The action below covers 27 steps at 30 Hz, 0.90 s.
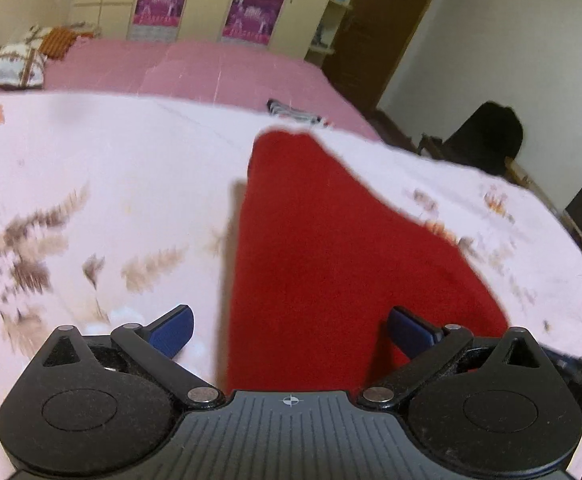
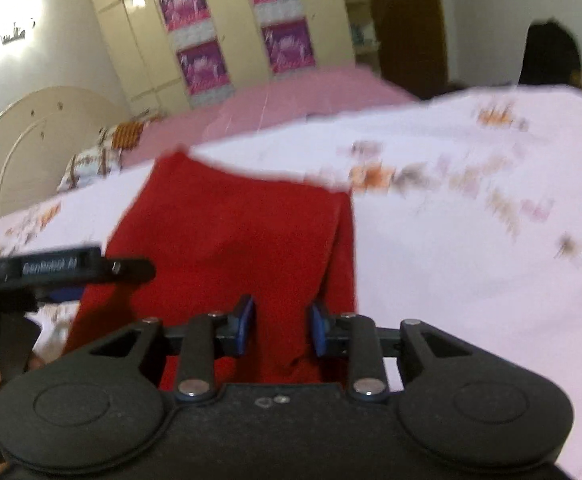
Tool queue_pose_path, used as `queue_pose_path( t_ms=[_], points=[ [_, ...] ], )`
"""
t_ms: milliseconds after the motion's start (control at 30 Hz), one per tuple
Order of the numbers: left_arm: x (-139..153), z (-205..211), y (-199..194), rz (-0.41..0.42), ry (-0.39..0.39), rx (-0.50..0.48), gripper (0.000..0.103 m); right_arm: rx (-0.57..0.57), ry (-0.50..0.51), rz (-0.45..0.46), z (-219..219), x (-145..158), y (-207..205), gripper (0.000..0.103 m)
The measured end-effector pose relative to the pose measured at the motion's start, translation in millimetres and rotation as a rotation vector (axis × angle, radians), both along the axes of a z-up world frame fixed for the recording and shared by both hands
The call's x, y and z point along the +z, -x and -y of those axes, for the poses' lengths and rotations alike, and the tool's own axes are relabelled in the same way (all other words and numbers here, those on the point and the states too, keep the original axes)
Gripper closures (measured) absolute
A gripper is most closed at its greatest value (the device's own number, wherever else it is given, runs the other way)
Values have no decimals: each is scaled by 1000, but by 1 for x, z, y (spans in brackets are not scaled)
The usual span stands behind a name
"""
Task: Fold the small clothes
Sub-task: 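Grasp the opposite side with the right gripper and fold it over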
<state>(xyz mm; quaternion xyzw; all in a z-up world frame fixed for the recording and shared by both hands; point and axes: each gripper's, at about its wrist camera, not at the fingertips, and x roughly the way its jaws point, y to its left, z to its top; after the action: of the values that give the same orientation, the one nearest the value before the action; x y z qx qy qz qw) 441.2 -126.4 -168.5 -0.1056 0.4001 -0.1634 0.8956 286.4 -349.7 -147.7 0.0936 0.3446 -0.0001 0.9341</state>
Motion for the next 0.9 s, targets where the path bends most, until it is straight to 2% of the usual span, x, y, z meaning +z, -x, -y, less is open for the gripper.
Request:
queue_pose_path(
  t_ms=[100, 233, 400, 500, 567, 700, 800, 900],
  points=[
    [8, -1, -11, 16, -11, 21, 0, -19, 51, 70, -1, 19, -6, 72],
    [2, 8, -28, 3, -48, 29, 0, 24, 105, 73, -18, 21, -35, 74],
    [-17, 19, -48, -24, -63, 37, 0, 3, 128, 41, -27, 1, -75, 74],
    [-26, 22, -52, -48, -43, 45, 0, -8, 199, 5, -33, -22, -90, 74],
    [-26, 21, -54, -63, -37, 51, 0, -11, 223, 31, -31, -31, -91, 73],
    [-11, 15, -37, -36, -47, 47, 0, -6, 184, -2, -24, -20, -90, 73],
    [-3, 0, -10, -15, -40, 30, 0, 1, 144, 19, -22, -3, -72, 73],
    [-6, -18, 24, -35, -25, 16, 0, 27, 158, 41, -30, 5, -50, 72]
  ],
)
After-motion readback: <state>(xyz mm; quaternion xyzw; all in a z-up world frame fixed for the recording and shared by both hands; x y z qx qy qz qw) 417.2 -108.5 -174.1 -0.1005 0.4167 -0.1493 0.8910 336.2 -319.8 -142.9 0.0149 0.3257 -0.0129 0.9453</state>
